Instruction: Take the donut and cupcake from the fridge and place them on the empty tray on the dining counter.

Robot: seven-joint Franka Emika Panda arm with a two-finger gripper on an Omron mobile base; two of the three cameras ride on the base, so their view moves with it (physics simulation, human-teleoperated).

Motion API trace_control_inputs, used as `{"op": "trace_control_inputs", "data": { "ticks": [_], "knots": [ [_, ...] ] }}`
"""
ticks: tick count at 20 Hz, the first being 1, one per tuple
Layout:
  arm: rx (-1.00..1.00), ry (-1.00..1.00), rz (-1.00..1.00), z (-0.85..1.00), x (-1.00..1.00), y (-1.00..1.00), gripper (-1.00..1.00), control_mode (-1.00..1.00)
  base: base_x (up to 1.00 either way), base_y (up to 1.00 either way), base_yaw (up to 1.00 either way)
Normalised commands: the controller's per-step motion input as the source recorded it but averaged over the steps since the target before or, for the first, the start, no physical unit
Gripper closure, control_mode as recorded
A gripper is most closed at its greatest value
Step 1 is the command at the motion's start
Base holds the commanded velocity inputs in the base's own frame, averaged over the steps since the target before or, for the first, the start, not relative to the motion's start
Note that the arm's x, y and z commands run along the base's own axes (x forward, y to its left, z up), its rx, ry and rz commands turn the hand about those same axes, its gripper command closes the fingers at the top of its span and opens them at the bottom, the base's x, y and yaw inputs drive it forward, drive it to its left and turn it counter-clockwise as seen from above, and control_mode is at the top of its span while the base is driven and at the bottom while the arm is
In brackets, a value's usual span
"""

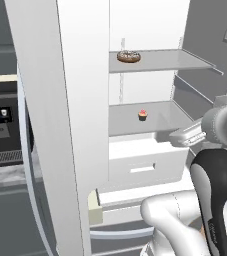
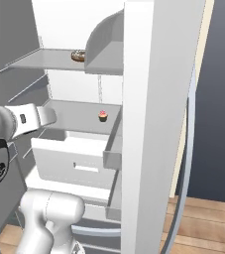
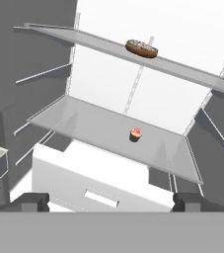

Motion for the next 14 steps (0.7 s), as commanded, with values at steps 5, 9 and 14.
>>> {"op": "trace_control_inputs", "data": {
  "ticks": [5,9,14],
  "knots": [
    [0.00,0.00,0.00,-0.02,0.09,-0.01,-1.00,-1.00,0.18,-0.03,0.00],
    [0.01,0.05,-0.15,-0.19,0.77,-0.42,-1.00,-1.00,0.00,0.00,0.00],
    [0.01,0.01,-0.09,-0.16,0.61,-0.24,-1.00,-1.00,0.00,0.00,0.00]
  ]
}}
